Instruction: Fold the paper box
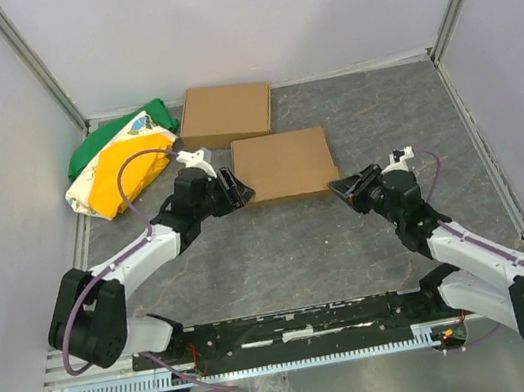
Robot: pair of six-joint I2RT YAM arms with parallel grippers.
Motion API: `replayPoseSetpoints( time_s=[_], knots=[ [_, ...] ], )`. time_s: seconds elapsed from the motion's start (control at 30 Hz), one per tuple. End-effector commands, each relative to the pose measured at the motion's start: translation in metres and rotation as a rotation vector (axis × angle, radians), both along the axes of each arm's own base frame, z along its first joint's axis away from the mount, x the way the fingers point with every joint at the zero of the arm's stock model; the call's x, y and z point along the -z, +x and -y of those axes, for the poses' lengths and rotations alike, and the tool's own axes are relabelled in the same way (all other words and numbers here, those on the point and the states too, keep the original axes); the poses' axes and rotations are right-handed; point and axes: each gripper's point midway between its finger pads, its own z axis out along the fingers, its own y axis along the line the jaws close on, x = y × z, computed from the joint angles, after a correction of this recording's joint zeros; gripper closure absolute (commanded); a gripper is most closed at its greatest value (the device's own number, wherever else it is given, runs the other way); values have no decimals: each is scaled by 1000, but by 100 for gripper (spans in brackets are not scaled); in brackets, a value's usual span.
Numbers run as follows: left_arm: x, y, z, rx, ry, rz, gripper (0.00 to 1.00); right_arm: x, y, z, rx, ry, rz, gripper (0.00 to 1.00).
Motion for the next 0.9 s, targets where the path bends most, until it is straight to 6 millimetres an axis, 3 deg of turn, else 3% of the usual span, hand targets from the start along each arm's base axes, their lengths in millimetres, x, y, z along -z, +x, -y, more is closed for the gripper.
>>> replayPoseSetpoints(
  time_s=[0.0, 0.37, 0.47, 0.5, 0.63, 0.73, 0.87],
  knots=[
    [-3, 3, 6, 59, 28, 1, 32, -14, 4, -6, -33, 0, 37, 63],
    [8, -2, 1, 75, 94, -54, 34, 0, -1, -10, -82, -38, -3, 63],
    [9, -3, -1, 74, 102, -60, 34, 3, -7, -8, -147, -167, -11, 63],
    [8, -3, 0, 76, 102, -60, 34, -5, -7, -7, -172, -227, 2, 61],
    [9, -4, 1, 82, 101, -64, 34, -25, -11, 17, -190, -464, 26, 48],
    [8, -3, 2, 88, 96, -63, 34, -43, -8, 35, -161, -586, 40, 28],
    [8, -3, 4, 92, 92, -67, 34, -36, 4, 42, -181, -685, -34, 17]
  ],
)
